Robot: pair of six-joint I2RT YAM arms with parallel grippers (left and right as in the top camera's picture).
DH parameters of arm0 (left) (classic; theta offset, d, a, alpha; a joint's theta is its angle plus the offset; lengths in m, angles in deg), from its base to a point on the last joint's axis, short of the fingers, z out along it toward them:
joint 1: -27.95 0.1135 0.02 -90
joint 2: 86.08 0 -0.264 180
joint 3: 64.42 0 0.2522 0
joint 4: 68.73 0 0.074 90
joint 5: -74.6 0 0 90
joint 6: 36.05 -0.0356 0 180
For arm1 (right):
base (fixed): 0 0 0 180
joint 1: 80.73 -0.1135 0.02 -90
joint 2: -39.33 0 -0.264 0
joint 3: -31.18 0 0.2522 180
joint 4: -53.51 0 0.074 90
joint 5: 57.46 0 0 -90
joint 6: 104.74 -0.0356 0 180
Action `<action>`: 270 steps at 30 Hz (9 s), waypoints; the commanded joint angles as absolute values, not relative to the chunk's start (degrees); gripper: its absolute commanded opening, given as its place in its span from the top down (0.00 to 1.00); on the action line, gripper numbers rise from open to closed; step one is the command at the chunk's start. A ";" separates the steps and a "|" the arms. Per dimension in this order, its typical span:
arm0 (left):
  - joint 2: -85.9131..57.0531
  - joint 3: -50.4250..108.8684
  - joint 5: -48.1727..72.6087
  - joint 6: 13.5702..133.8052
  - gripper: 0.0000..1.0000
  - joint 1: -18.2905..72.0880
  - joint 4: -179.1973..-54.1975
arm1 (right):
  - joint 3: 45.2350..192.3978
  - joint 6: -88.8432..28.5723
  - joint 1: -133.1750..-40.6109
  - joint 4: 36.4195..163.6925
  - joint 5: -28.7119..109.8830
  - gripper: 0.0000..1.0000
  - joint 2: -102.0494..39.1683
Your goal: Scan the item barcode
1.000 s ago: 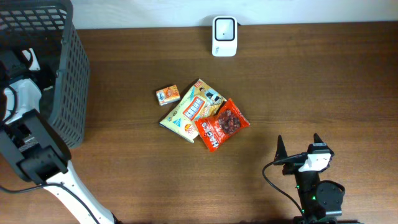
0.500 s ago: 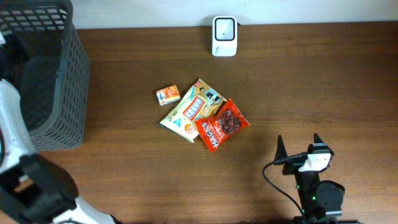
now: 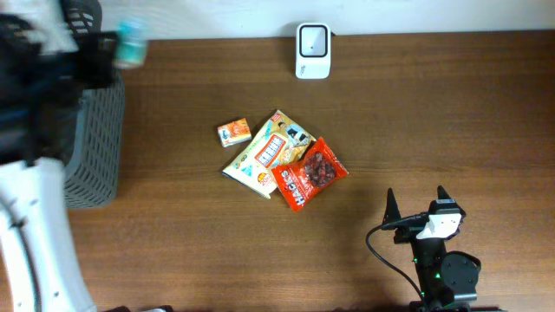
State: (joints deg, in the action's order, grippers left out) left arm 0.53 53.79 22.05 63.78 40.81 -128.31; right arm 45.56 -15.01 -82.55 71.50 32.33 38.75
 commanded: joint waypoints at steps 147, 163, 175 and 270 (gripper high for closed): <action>12.66 53.20 -18.05 69.41 0.01 8.27 -154.85 | 92.12 -36.45 -82.97 76.13 97.69 0.02 -26.45; 18.02 52.04 -8.66 68.82 0.23 11.57 -154.08 | 91.99 -40.71 -83.04 88.33 69.23 0.02 -34.60; 32.31 50.62 9.92 55.56 0.15 5.49 -155.66 | 91.90 -42.24 -82.90 87.72 69.12 0.02 -47.63; 33.38 49.83 -21.35 76.28 0.16 -21.92 -135.64 | 135.66 -20.65 -56.22 149.40 51.48 0.05 -45.88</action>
State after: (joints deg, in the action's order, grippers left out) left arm 33.12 49.42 -24.35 78.77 -22.01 -135.61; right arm 134.63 -20.98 -56.48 149.35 50.19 -46.75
